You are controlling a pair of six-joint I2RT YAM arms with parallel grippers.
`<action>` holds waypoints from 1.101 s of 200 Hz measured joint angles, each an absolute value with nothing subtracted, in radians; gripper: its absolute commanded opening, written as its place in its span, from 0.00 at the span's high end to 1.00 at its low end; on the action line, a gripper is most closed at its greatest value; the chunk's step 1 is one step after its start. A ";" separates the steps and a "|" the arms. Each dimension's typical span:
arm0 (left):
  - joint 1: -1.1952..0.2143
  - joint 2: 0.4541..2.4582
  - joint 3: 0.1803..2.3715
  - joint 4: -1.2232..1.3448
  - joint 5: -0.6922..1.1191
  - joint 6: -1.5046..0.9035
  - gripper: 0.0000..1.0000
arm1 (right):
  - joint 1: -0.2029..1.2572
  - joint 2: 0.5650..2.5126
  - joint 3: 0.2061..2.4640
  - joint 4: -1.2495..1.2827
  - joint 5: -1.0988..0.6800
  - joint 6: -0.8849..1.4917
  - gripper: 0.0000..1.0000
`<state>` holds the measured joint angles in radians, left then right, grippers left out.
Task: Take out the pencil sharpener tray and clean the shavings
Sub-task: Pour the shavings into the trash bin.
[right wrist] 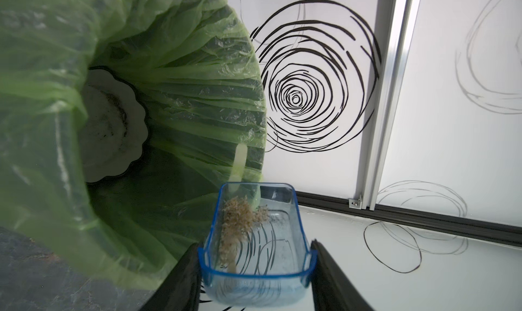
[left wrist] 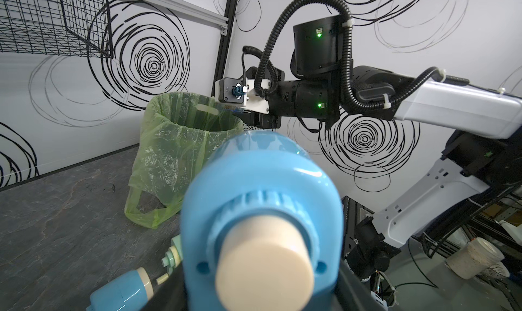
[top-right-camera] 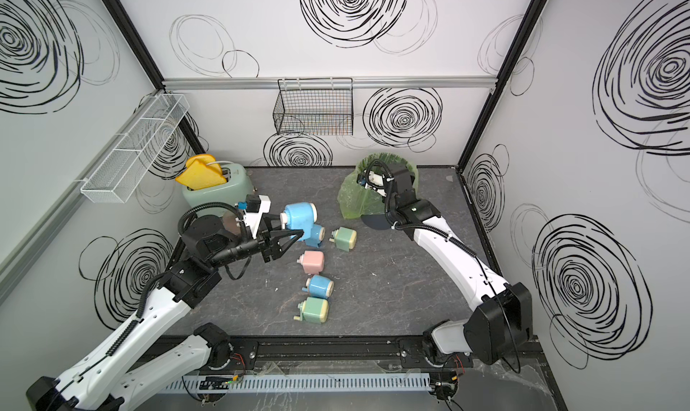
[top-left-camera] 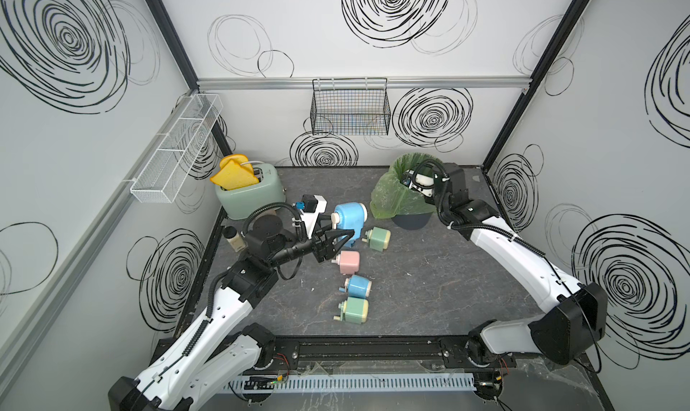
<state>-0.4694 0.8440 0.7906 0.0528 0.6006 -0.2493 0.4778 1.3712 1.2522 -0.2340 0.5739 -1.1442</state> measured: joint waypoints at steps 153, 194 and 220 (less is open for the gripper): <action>-0.483 0.821 0.790 0.053 0.600 -0.251 0.74 | 0.455 1.378 1.208 -0.137 0.570 -1.511 0.54; -0.491 0.816 0.790 0.053 0.599 -0.250 0.74 | 0.451 1.377 1.211 -0.138 0.570 -1.576 0.55; -0.498 0.812 0.790 0.053 0.596 -0.250 0.74 | 0.446 1.389 1.248 -0.159 0.567 -1.594 0.56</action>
<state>-0.4984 0.8120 0.7902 0.0528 0.5964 -0.2504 0.4461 1.3888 1.2476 -0.1593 0.5671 -1.5944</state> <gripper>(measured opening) 0.613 0.561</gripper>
